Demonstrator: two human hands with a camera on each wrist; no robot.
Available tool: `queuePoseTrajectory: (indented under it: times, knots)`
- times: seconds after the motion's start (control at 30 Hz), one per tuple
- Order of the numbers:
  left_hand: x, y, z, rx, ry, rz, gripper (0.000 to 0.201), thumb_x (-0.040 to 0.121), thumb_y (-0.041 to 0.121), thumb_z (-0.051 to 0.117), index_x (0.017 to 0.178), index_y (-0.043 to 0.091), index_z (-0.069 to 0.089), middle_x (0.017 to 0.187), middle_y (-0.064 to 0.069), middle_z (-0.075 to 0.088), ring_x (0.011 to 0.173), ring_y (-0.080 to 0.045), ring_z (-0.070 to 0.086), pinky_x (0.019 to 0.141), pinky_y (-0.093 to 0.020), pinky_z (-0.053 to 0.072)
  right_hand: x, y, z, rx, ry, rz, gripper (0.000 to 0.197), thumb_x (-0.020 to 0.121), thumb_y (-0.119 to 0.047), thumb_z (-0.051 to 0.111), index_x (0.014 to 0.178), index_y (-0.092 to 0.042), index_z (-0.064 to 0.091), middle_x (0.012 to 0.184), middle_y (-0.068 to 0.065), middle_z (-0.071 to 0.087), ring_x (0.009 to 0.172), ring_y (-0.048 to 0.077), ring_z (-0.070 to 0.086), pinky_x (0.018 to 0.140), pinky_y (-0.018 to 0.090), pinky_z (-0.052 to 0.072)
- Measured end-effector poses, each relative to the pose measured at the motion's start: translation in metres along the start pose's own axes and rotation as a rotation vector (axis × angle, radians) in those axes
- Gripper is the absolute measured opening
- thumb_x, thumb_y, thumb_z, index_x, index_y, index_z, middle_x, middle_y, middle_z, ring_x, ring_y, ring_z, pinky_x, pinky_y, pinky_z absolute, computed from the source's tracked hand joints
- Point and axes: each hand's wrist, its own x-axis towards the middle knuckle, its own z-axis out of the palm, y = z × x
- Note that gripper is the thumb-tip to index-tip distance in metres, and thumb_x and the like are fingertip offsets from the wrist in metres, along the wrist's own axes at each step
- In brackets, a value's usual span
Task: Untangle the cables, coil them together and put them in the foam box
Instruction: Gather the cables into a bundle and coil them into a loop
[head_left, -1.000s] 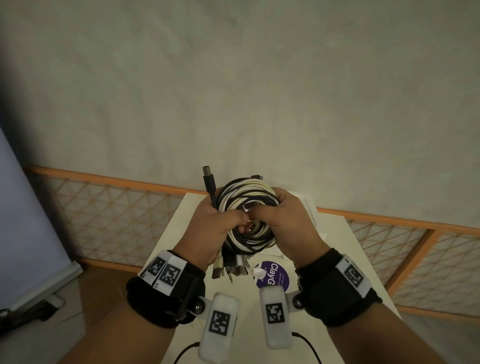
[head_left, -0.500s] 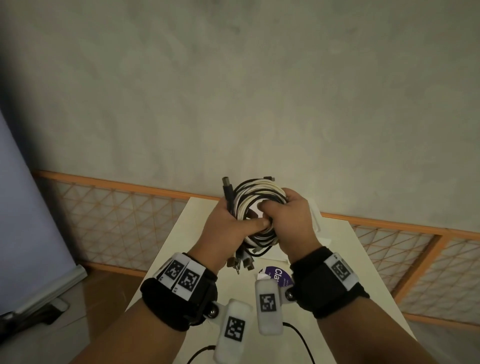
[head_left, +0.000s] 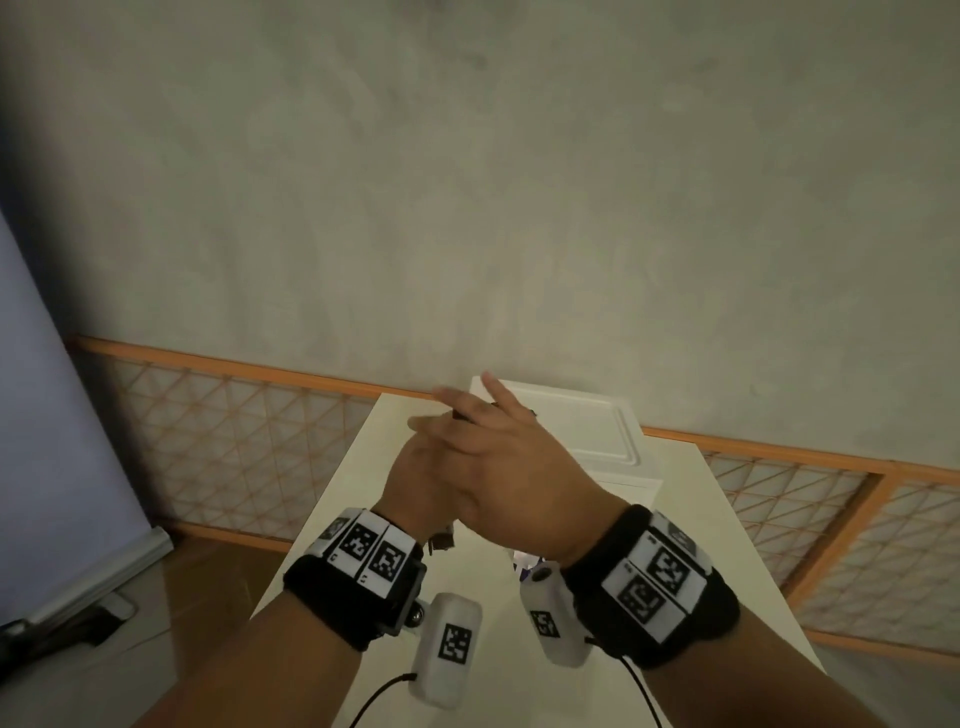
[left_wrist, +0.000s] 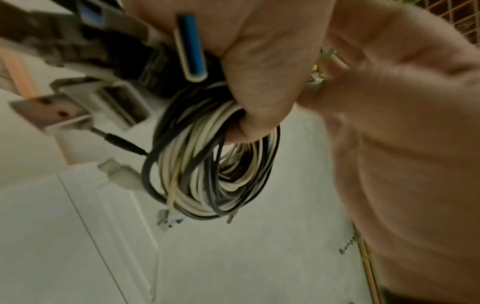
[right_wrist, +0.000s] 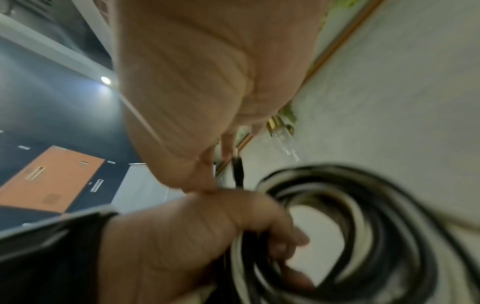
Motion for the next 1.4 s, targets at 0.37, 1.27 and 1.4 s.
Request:
queuePoseTrajectory:
  times: [0.37, 1.27, 1.4]
  knots:
    - [-0.004, 0.0, -0.01, -0.059, -0.133, -0.049, 0.025, 0.072, 0.006, 0.067, 0.09, 0.021, 0.061, 0.079, 0.004, 0.065, 0.07, -0.008, 0.06, 0.057, -0.017, 0.039, -0.005, 0.045, 0.005, 0.055, 0.269, 0.079, 0.012, 0.081, -0.018, 0.066, 0.085, -0.011, 0.076, 0.078, 0.003, 0.066, 0.079, 0.02, 0.055, 0.073, 0.028, 0.044]
    - [-0.011, 0.009, -0.004, -0.321, -0.049, -0.109, 0.024, 0.077, 0.006, 0.065, 0.094, 0.023, 0.067, 0.08, -0.002, 0.07, 0.067, -0.017, 0.065, 0.065, -0.035, 0.054, -0.02, 0.027, 0.018, 0.899, 0.367, 0.845, 0.06, 0.068, -0.058, 0.068, 0.117, -0.029, 0.052, 0.095, -0.008, 0.063, 0.082, 0.004, 0.065, 0.077, 0.021, 0.052]
    - [-0.011, 0.001, -0.005, -0.483, -0.003, -0.21, 0.023, 0.079, -0.001, 0.06, 0.095, 0.013, 0.069, 0.068, 0.0, 0.069, 0.059, -0.011, 0.064, 0.055, -0.024, 0.048, -0.031, 0.013, 0.036, 1.196, 0.338, 1.084, 0.054, 0.069, -0.05, 0.076, 0.103, -0.009, 0.063, 0.092, 0.013, 0.071, 0.083, 0.026, 0.069, 0.078, 0.042, 0.055]
